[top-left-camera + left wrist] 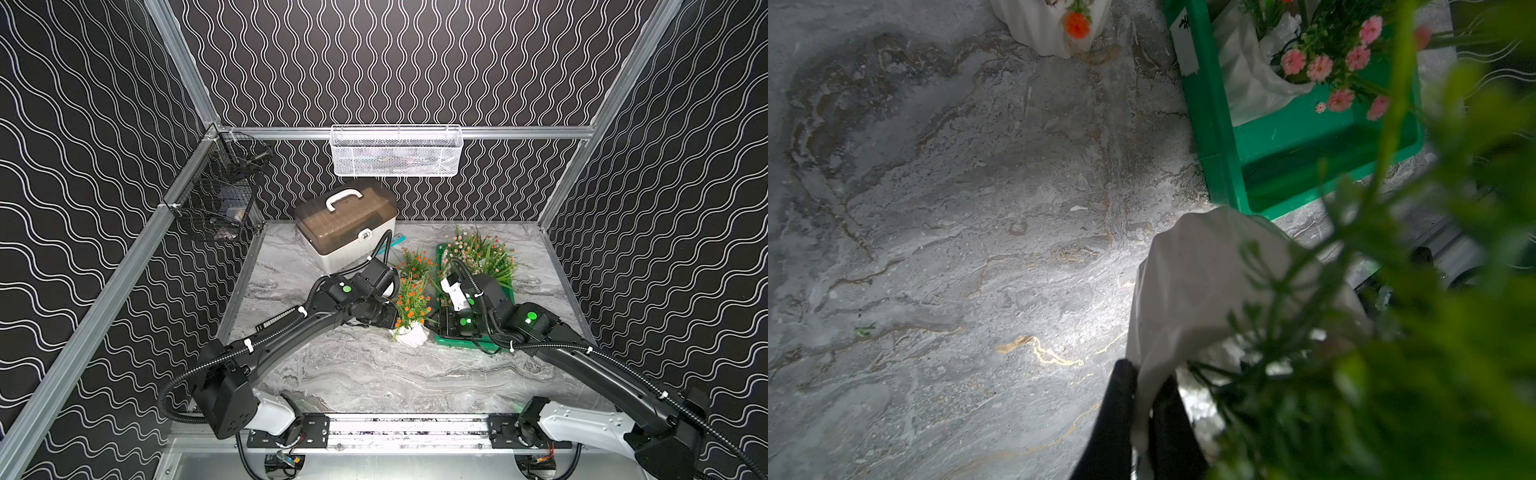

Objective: Put the potted gypsophila into the storage box
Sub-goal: Place the baby's breath potted plant at the storage box.

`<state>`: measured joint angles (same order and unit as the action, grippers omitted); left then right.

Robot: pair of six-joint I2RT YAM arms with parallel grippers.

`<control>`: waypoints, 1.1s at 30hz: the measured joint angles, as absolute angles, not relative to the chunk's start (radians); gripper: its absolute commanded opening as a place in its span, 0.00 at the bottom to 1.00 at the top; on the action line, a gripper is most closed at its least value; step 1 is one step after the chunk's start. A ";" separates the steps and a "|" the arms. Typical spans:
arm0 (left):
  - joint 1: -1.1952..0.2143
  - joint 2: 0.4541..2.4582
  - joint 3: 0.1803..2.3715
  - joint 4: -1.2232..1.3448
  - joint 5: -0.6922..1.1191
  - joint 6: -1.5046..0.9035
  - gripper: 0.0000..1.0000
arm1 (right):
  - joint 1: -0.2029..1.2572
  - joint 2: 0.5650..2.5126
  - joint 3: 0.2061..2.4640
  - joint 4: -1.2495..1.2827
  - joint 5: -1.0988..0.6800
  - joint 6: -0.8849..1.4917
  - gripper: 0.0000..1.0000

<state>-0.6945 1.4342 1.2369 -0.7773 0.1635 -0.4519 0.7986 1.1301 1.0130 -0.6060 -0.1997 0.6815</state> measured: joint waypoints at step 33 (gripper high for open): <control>-0.800 1.477 1.321 -0.834 0.062 -0.480 0.00 | 0.941 1.333 1.173 -0.763 0.115 0.669 0.21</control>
